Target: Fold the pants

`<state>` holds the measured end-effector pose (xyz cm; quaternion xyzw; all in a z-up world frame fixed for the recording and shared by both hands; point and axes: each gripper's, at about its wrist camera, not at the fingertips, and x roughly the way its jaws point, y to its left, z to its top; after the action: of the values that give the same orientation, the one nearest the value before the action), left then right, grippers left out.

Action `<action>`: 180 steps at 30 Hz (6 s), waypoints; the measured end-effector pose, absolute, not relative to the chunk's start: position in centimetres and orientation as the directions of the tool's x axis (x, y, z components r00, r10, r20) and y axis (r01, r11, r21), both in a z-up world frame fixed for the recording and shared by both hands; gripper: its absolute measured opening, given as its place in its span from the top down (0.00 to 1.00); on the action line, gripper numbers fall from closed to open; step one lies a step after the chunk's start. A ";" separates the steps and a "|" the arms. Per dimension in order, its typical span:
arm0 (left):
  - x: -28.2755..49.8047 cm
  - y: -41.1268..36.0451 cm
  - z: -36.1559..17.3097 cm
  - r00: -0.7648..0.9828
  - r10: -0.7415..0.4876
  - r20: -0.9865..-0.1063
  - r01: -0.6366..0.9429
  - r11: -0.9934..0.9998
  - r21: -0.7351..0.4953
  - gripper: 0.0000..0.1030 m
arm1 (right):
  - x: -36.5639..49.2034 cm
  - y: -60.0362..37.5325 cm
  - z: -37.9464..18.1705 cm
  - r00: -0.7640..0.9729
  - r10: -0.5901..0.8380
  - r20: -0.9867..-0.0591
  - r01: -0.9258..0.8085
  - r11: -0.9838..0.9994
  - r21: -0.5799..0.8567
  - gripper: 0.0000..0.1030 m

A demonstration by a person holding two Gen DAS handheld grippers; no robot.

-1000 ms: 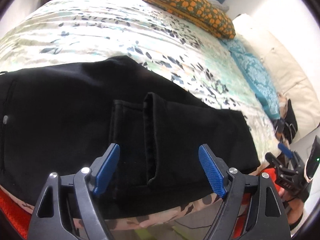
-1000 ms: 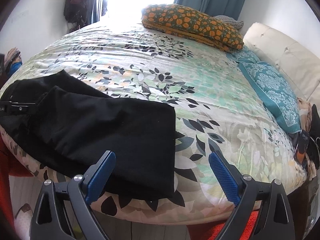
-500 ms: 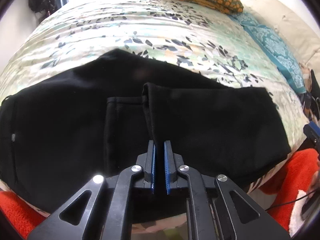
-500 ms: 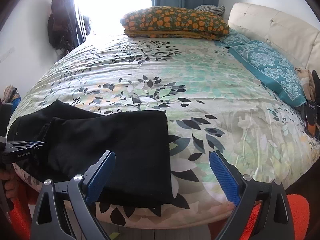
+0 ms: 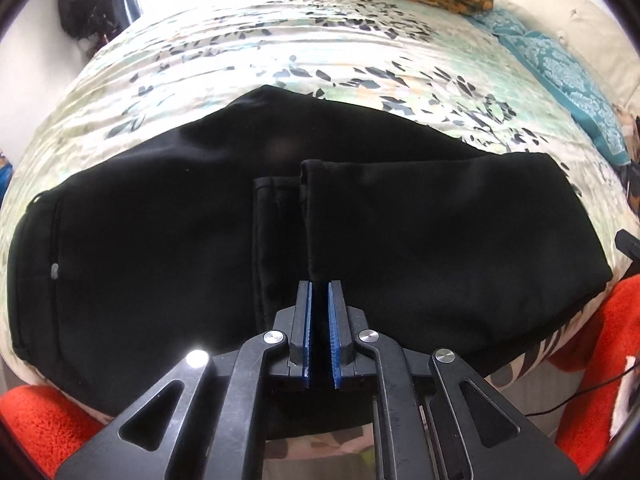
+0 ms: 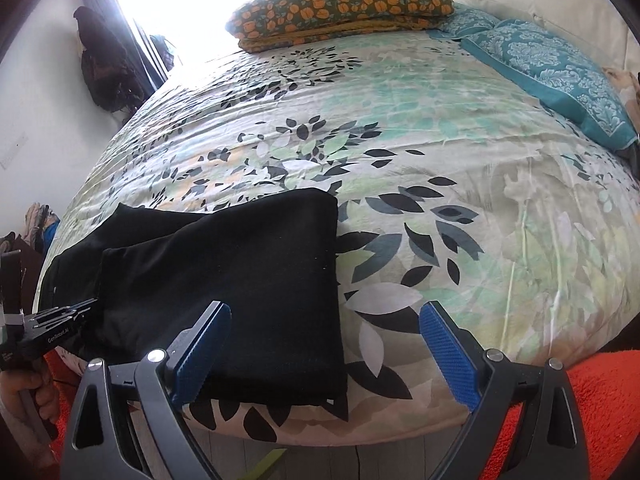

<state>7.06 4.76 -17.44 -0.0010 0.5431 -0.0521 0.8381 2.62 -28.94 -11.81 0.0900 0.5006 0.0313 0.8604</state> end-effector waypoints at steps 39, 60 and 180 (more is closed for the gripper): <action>6.4 0.6 -18.8 0.397 -0.120 -0.910 0.176 0.983 -0.053 0.19 | 5.1 -31.5 -18.0 0.275 0.275 -0.922 0.091 0.947 0.309 0.26; 7.3 5.2 -15.1 0.447 -0.240 -0.862 0.138 0.970 -0.199 0.26 | 4.2 -30.4 -12.1 0.549 0.150 -0.822 0.045 0.977 0.208 0.21; 11.5 -9.5 -13.9 0.153 -0.759 -0.633 0.059 0.646 -0.761 0.96 | 1.9 -38.4 -8.8 0.708 0.204 -0.676 0.133 0.902 0.411 0.13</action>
<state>11.47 -9.51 -13.92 -0.3014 0.5811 -0.2934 0.6967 1.92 -38.36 -8.81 0.2208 0.3817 0.0199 0.8973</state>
